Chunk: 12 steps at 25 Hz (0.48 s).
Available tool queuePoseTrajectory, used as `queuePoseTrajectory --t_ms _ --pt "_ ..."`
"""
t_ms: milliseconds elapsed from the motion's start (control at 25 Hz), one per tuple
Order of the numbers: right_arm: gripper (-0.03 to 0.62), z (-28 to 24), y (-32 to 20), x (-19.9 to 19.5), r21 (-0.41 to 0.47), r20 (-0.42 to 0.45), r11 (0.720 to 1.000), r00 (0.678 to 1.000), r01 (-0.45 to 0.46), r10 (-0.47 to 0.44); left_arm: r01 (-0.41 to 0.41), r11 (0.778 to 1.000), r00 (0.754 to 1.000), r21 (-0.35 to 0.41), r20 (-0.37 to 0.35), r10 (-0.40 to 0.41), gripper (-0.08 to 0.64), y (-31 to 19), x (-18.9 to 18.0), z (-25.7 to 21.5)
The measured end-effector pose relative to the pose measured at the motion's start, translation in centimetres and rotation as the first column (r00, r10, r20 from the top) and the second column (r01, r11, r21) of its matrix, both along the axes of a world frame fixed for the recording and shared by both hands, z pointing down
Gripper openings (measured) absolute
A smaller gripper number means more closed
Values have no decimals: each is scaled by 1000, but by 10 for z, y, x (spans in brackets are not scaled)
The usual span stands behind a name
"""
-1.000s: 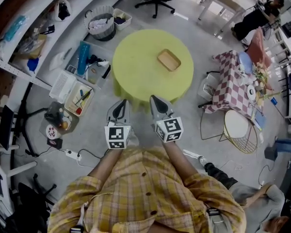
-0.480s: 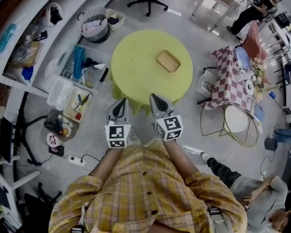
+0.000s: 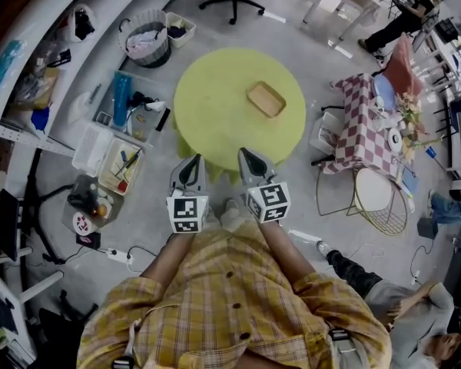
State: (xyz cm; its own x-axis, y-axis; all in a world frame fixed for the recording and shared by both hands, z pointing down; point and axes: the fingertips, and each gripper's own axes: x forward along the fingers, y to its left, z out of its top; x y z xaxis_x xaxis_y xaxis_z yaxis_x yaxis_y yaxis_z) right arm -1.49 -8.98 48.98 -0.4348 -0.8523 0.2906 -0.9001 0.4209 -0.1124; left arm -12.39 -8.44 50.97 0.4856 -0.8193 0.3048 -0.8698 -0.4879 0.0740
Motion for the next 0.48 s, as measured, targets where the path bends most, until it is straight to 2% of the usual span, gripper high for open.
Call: queuePoseTrajectory --t_ms 480 --pt "-3 17 -18 25 -22 1 999 999 35 -35 3 1000 1000 -8 24 -3 3 -18 34 7"
